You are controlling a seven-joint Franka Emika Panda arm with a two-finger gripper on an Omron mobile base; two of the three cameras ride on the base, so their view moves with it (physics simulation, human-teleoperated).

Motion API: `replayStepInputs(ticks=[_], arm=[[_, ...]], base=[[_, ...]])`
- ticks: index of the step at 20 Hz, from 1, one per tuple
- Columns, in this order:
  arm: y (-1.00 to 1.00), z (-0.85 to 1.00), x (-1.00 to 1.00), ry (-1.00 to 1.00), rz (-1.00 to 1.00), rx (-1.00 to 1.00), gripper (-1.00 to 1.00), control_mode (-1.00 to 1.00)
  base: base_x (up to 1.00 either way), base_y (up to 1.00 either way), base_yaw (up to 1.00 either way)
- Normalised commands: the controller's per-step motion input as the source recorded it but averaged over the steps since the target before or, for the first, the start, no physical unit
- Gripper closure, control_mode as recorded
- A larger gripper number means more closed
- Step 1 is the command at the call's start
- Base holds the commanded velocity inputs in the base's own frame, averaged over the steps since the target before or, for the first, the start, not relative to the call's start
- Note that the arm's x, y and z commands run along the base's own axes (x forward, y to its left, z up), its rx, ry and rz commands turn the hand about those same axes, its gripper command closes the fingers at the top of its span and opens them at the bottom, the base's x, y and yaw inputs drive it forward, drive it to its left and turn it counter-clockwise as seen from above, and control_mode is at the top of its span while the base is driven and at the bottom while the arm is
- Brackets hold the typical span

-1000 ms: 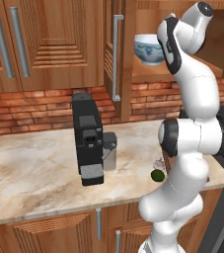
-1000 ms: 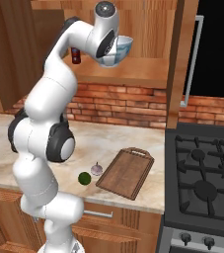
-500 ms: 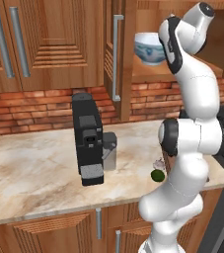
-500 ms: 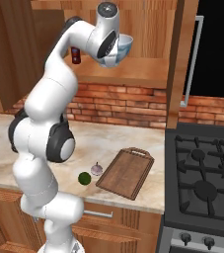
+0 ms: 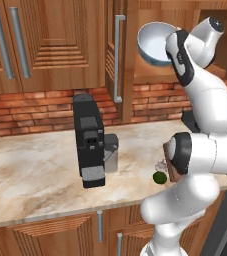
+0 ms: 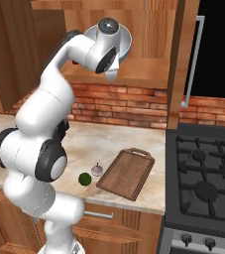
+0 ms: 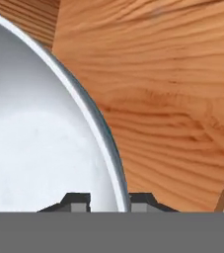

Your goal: Open the cabinet. Place the bowl and condiment on the counter. Then place the lime and garlic on the cutting board.

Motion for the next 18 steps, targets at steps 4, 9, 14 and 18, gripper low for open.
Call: replayStepInputs(ticks=[4, 9, 14, 18], arm=[[-0.06, 0.11, -0.28, -0.02, 0.00, 0.01, 1.00, -1.00], [-0.18, 0.48, -0.31, 0.04, -0.01, 0.04, 1.00, -1.00], [-0.23, 0.42, -0.47, 0.02, -0.01, 0.08, 1.00, -1.00], [-0.11, 0.19, -0.62, -0.03, 0.00, 0.04, 1.00, -1.00]], base=[[0.00, 0.00, 0.00], [0.00, 0.00, 0.00], [0.00, 0.00, 0.00], [0.00, 0.00, 0.00]])
